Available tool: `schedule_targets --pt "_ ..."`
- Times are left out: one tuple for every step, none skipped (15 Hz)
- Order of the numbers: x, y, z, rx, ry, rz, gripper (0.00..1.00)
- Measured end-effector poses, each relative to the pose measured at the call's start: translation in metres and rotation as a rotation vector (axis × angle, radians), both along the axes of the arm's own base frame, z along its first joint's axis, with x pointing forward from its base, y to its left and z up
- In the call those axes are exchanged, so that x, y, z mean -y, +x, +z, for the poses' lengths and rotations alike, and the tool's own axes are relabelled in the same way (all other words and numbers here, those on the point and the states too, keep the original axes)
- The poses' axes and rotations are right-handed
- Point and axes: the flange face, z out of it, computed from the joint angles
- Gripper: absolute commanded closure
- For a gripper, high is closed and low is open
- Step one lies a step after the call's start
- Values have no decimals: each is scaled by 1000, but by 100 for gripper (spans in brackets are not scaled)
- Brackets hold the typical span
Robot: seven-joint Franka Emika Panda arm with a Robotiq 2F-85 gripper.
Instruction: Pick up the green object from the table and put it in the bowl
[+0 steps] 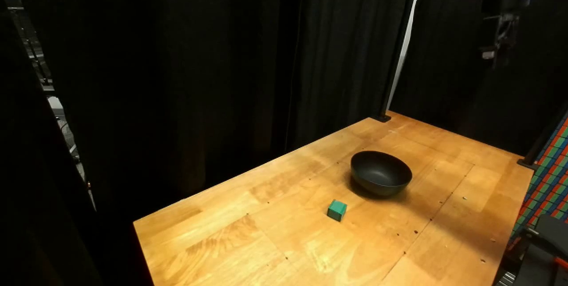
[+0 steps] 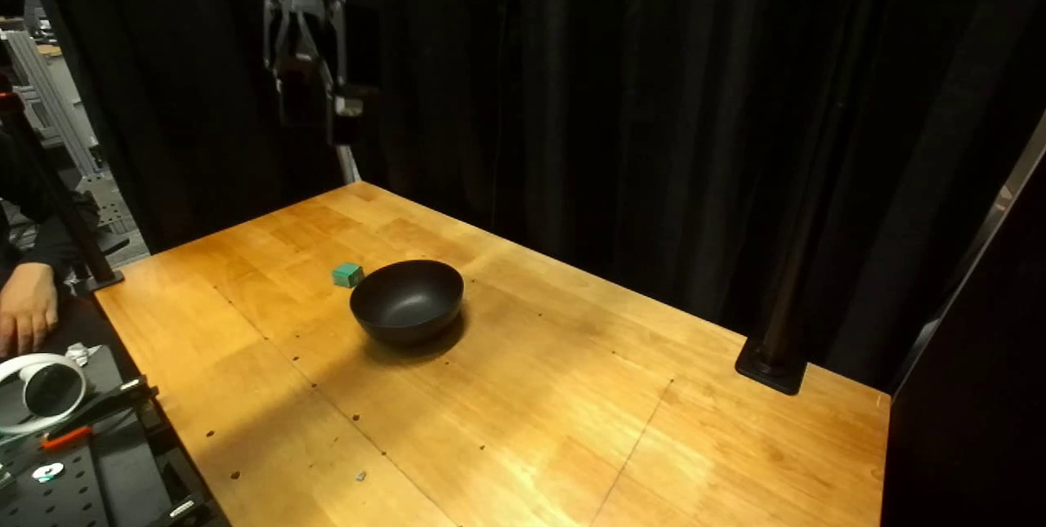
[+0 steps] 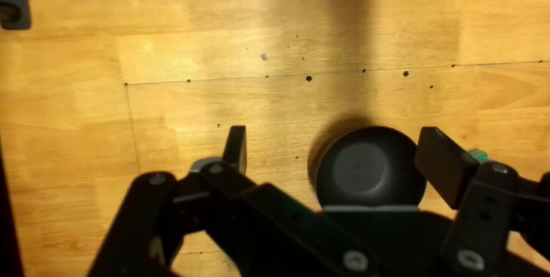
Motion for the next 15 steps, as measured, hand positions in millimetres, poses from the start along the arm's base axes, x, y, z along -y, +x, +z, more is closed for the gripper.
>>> schedule_targets --pt "-5 10 -19 -3 38 12 0" --pt "-13 20 -37 -3 75 29 0" --pt "-23 30 -55 -6 108 50 0" --pt "-35 38 -73 -15 135 73 0" --pt "-48 44 -89 -27 154 99 0" --pt "-64 49 -106 -44 170 129 0" --pt "-80 53 -122 -62 181 159 0" --pt "-97 55 -136 -82 191 190 0" --pt "-113 56 -148 -97 196 220 0" --pt "-129 58 -157 -107 199 249 0" --pt "-144 58 -165 -107 200 276 0" --pt "-159 58 -172 -102 201 302 0" --pt "-172 58 -179 -88 201 325 0" --pt "-184 57 -187 -69 202 344 0" --pt "-195 56 -195 -47 205 358 0"
